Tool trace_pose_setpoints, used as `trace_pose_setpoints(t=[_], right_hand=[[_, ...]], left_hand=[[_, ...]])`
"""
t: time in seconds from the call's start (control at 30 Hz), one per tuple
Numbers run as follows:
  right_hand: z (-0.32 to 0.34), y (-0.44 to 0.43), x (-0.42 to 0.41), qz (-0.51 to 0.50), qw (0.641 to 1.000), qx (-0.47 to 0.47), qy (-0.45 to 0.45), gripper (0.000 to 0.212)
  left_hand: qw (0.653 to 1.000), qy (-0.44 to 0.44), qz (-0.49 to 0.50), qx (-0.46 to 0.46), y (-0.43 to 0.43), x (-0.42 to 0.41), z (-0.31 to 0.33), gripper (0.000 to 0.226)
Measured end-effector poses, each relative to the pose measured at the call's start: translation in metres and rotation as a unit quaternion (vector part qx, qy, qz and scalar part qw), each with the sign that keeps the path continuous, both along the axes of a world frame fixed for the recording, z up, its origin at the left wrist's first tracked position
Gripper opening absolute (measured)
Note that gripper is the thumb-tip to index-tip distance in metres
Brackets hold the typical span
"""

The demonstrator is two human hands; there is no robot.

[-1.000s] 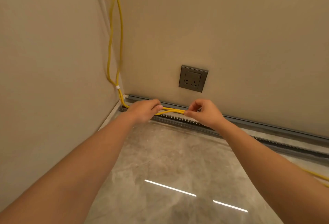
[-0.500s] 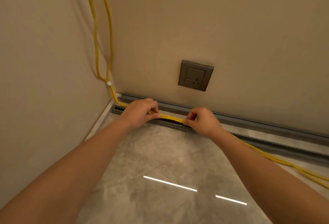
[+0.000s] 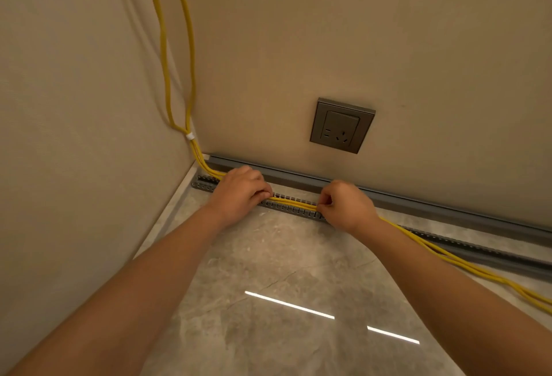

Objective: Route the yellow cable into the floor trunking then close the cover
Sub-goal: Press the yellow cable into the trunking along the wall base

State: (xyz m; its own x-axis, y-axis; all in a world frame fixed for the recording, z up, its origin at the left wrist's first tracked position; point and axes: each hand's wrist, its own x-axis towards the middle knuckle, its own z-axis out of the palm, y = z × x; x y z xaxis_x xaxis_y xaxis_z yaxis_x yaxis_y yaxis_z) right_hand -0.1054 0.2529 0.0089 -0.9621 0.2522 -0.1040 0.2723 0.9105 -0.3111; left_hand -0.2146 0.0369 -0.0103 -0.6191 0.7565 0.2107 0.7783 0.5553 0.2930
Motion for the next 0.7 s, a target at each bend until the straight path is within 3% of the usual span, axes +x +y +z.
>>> trace_pose_setpoints(t=[0.13, 0.27, 0.47, 0.57, 0.7], right_hand=[[0.007, -0.007, -0.009, -0.032, 0.998, 0.036, -0.037, 0.012], [0.014, -0.025, -0.018, 0.013, 0.993, 0.114, -0.035, 0.019], [0.005, -0.075, -0.031, 0.124, 0.992, -0.002, -0.01, 0.038], [-0.008, -0.083, -0.036, 0.137, 0.99, 0.008, 0.011, 0.042], [-0.016, -0.083, -0.043, 0.166, 0.985, 0.029, 0.031, 0.043]], left_hand=[[0.999, -0.041, -0.008, -0.016, -0.013, -0.003, 0.003, 0.024], [0.998, -0.053, 0.038, 0.009, -0.015, 0.0, 0.002, 0.02], [0.992, -0.092, 0.079, 0.036, -0.016, 0.003, 0.002, 0.022], [0.993, -0.091, 0.073, 0.02, -0.021, 0.002, 0.003, 0.03], [0.994, -0.018, 0.106, -0.032, -0.049, -0.008, 0.006, 0.032]])
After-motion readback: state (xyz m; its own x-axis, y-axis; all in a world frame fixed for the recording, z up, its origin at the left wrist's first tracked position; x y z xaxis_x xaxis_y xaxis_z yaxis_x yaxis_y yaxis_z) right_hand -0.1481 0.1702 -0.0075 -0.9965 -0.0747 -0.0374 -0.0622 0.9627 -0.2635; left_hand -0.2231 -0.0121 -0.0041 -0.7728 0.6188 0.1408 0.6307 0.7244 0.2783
